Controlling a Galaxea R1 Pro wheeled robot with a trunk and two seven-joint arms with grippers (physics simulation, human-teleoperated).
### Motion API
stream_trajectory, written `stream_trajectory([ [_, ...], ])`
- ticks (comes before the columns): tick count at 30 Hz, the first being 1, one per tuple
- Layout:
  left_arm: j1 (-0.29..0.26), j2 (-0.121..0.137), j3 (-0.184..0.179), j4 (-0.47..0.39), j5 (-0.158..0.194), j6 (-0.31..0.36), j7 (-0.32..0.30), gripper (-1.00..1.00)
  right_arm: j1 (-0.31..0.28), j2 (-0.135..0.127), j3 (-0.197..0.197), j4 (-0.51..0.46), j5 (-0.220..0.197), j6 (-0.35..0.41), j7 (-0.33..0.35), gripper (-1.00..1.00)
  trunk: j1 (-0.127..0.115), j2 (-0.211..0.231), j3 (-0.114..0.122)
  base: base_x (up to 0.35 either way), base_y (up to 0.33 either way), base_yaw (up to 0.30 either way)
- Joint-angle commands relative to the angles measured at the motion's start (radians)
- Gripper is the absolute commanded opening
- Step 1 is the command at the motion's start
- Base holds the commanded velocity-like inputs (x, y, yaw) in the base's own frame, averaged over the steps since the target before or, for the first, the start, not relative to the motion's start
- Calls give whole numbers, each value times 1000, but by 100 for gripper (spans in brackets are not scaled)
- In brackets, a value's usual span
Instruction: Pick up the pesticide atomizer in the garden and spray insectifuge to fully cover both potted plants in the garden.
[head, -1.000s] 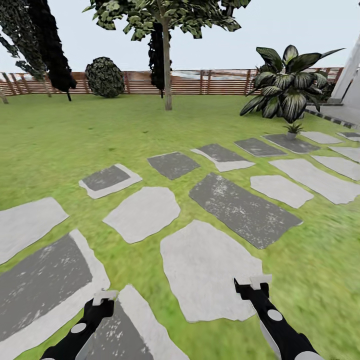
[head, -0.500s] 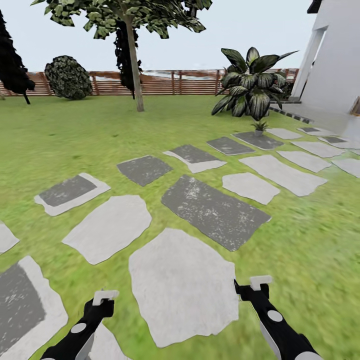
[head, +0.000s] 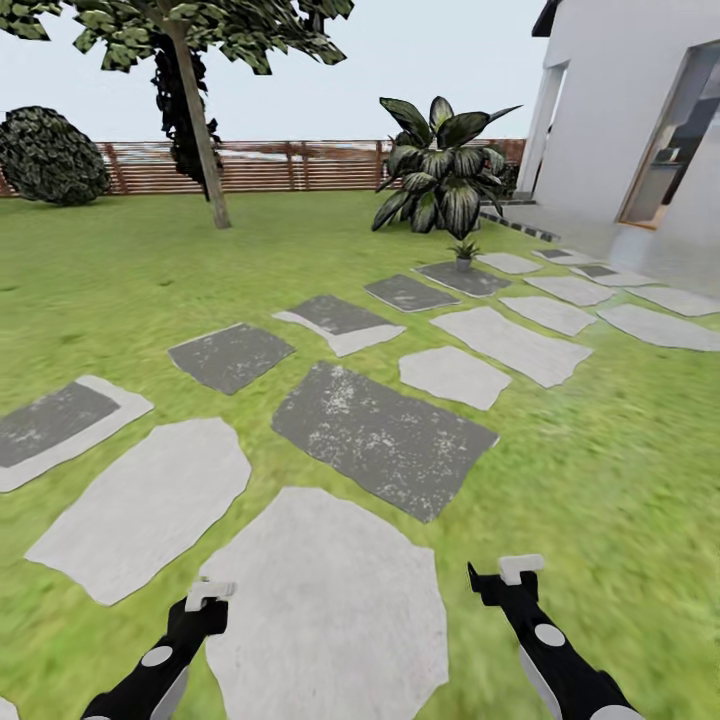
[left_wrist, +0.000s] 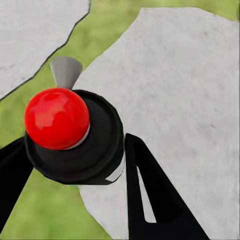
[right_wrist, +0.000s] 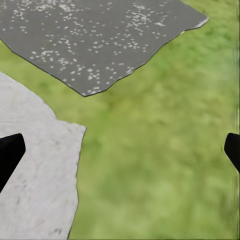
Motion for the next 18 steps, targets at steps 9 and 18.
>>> stream_trajectory([
  [9, 0, 1, 2, 0, 2, -3, -1, -100, -1, 0, 0, 1, 5, -3, 1, 100, 0, 0, -1, 340, 0, -300],
  [18, 0, 2, 2, 0, 2, -3, -1, -100, -1, 0, 0, 1, 5, -3, 0, 100, 0, 0, -1, 340, 4, -300],
])
